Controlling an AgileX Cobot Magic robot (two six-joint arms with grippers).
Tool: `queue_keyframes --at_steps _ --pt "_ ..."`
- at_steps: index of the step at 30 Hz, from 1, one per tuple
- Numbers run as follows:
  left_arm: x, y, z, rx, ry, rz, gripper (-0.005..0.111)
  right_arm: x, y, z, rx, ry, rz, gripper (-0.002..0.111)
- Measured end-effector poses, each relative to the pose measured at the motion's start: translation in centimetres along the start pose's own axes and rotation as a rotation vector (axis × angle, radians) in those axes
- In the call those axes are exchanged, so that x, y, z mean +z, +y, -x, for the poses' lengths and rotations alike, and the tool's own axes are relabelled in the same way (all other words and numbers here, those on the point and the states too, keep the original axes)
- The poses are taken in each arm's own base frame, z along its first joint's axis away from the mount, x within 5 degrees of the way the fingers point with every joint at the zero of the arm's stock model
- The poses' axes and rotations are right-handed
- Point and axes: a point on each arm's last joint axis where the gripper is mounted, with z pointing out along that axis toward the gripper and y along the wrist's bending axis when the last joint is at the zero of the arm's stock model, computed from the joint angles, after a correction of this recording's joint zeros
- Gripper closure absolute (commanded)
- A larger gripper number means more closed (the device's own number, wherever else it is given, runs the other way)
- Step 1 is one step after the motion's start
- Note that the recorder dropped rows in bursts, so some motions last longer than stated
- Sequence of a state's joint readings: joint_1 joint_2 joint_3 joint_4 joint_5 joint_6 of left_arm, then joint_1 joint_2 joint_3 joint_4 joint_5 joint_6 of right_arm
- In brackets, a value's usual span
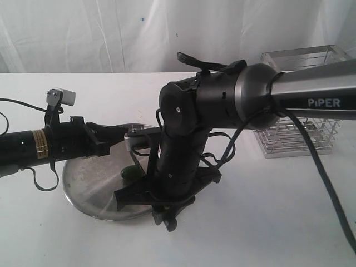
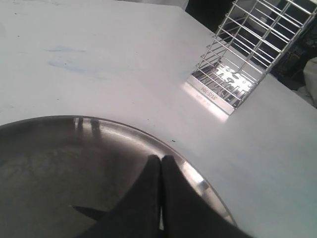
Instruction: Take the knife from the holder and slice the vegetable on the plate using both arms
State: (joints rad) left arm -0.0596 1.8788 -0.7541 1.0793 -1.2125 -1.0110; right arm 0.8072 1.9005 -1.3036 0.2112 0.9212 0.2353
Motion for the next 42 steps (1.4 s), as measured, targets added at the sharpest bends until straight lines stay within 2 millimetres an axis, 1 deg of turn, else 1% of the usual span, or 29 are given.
queue_keyframes --at_steps 7,16,26,31,35,42 --pt "0.0 0.2 -0.2 0.007 0.021 0.023 0.107 0.6 -0.1 0.1 0.012 0.012 -0.005 0.108" --pt "0.0 0.2 -0.2 0.016 0.023 0.027 0.107 0.6 -0.1 0.2 0.029 -0.001 -0.002 0.108" --pt "0.6 1.3 -1.1 -0.043 0.017 0.067 0.107 0.6 -0.1 0.2 0.030 -0.001 -0.002 0.108" --pt "1.7 1.8 -0.7 0.019 0.039 0.035 0.107 0.6 -0.1 0.2 0.033 0.002 -0.002 0.108" --pt "1.8 1.7 -0.4 0.022 0.025 0.021 0.107 0.6 0.0 0.1 0.039 0.003 0.002 0.108" --pt "1.8 1.6 -0.5 0.034 0.037 0.006 0.107 0.6 0.1 0.1 0.050 0.007 0.012 0.108"
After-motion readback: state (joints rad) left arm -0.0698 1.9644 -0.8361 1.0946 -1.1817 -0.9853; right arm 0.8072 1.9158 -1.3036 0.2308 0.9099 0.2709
